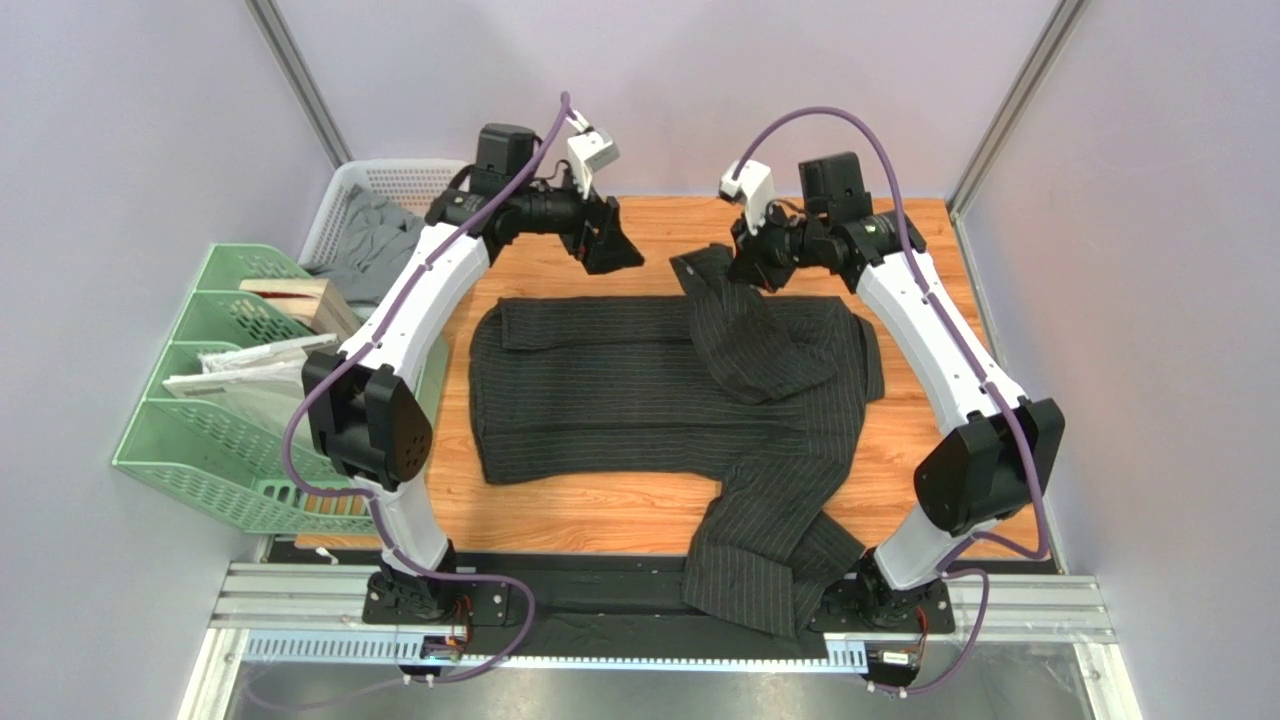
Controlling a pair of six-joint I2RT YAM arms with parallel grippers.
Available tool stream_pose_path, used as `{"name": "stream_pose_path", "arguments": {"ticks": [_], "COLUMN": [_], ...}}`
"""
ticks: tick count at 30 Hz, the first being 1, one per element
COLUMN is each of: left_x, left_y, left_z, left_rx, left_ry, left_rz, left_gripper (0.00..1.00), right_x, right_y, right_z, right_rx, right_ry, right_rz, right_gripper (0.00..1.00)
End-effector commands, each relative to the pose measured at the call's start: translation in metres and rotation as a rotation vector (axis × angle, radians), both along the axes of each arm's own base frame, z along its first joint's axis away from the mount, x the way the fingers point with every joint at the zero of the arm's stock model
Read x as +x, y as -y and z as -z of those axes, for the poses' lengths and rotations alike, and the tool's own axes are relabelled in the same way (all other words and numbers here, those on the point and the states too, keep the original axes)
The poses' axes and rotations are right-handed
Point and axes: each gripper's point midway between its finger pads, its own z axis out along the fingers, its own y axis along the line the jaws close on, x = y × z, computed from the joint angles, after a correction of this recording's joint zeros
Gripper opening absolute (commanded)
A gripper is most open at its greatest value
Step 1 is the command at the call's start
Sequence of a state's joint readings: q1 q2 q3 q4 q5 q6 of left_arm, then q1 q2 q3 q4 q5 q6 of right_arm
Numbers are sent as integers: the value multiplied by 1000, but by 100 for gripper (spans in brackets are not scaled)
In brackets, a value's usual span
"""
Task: Fold and stack the long sleeve shirts
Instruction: Fold the shirt
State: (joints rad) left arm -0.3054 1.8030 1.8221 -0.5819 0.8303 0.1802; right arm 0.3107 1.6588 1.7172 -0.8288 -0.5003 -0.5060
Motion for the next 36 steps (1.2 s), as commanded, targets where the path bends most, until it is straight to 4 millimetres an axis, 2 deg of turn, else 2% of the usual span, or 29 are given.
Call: {"name": "stream_pose_path", "arguments": {"ticks": [1,3,4,9,14,18,20,23,24,26,27,29,30,32,33,34,35,36], "left_x": [-18,-21,-27,-34,-44,-66,-74,-89,-94,-99,-103,-110,-115,-123,-126,-129,-134,-140], "left_y": [37,46,54,82,101,113,114,119,121,122,124,124,126,124,126,125,124,126], "left_z": [-10,-3,4,17,21,19,17,16,13,9,6,7,2,3,3,2,-5,-6], "left_rx": [-93,-88,-87,-110,-146,-194,-206,-224,-230,-236,-239,-226,-224,-201,-191,-186,-180,-175], "left_ry": [94,113,100,77,26,-40,-42,-54,-54,-64,-61,-90,-87,-94,-85,-69,-45,-12], "left_rz": [181,208,228,281,361,471,504,557,574,583,594,603,619,628,628,627,623,642], "left_gripper": [99,99,99,99,99,99,94,82,70,56,41,25,10,1,0,0,0,0], "right_x": [-28,-38,-43,-60,-76,-79,-80,-83,-84,-86,-86,-89,-89,-94,-95,-97,-99,-106], "right_y": [-2,-2,0,3,4,7,8,10,11,13,14,16,17,18,20,22,26,35], "right_z": [-5,-1,-7,-8,-13,-11,-12,-12,-10,-12,-12,-15,-18,-20,-20,-20,-23,-17], "right_rx": [17,14,17,20,27,18,16,16,11,15,14,21,24,37,38,33,30,0], "right_ry": [32,26,45,69,94,94,97,104,102,109,115,125,134,135,134,128,124,89], "right_rz": [-81,-97,-99,-106,-110,-88,-84,-78,-75,-68,-58,-47,-37,-30,-17,-2,22,45], "right_gripper": [0,0,0,0,0,0,0,0,0,0,0,0,0,0,1,7,28,39]}}
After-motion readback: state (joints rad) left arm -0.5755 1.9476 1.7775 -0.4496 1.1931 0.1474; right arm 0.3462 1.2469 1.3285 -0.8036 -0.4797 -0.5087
